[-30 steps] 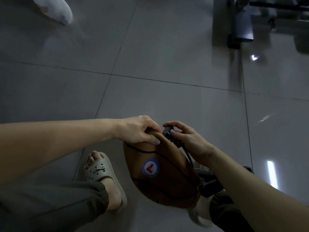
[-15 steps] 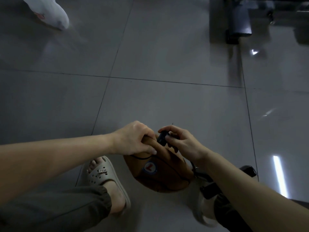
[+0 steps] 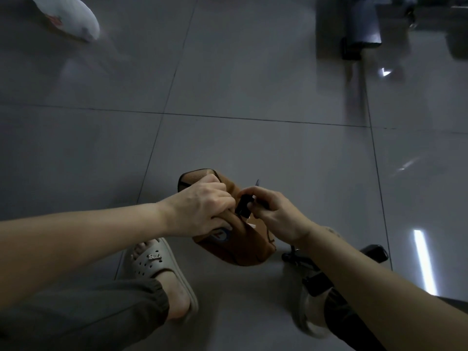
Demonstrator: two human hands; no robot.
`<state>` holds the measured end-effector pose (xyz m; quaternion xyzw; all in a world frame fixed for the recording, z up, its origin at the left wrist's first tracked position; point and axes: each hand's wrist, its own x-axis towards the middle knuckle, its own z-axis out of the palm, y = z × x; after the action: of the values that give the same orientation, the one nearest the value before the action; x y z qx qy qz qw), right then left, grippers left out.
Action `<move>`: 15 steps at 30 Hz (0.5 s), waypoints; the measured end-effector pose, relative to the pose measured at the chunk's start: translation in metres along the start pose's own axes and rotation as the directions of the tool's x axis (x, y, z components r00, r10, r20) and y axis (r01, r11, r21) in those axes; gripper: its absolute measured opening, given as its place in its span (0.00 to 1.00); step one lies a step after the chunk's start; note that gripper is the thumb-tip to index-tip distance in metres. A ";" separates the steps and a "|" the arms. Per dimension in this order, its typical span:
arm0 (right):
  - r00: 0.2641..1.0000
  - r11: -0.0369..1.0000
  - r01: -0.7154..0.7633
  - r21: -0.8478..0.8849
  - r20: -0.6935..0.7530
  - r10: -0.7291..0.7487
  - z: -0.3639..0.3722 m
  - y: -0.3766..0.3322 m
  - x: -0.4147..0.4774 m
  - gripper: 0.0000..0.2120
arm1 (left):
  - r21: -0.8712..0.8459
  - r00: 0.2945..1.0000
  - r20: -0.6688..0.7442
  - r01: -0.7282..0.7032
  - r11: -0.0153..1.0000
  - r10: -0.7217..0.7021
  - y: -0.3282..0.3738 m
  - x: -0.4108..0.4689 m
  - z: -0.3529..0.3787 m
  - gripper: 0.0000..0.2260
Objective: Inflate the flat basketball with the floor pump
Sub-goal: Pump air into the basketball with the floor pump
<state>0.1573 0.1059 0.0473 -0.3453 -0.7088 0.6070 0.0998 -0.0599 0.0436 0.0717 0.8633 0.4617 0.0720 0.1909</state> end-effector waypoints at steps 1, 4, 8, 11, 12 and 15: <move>1.000 1.000 -0.001 0.001 -0.004 0.001 0.000 0.000 0.000 0.11 | 0.000 1.000 0.000 -0.002 1.000 0.002 0.000 0.000 -0.001 0.08; 1.000 1.000 -0.005 -0.011 0.003 0.005 0.000 -0.001 0.001 0.11 | 0.026 1.000 0.005 0.005 1.000 -0.005 0.001 0.000 0.001 0.09; 0.999 0.998 -0.015 -0.056 0.028 0.017 -0.002 -0.005 0.002 0.13 | 0.014 1.000 -0.005 0.009 1.000 -0.008 -0.002 0.000 0.003 0.08; 0.999 0.981 0.001 -0.195 0.049 0.008 -0.007 -0.010 0.004 0.22 | -0.034 1.000 -0.007 0.013 0.999 -0.013 -0.004 0.003 -0.005 0.07; 0.999 0.965 0.006 -0.263 0.041 0.005 -0.008 -0.009 0.005 0.24 | -0.039 1.000 -0.001 0.010 0.999 -0.010 -0.003 0.004 -0.006 0.06; 1.000 0.915 0.012 -0.403 0.023 -0.003 -0.007 -0.007 0.005 0.26 | -0.036 1.000 0.019 -0.005 0.999 0.005 -0.001 0.003 -0.003 0.06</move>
<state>0.1548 0.1140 0.0545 -0.3491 -0.8209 0.4514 0.0211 -0.0599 0.0477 0.0733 0.8615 0.4562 0.0726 0.2107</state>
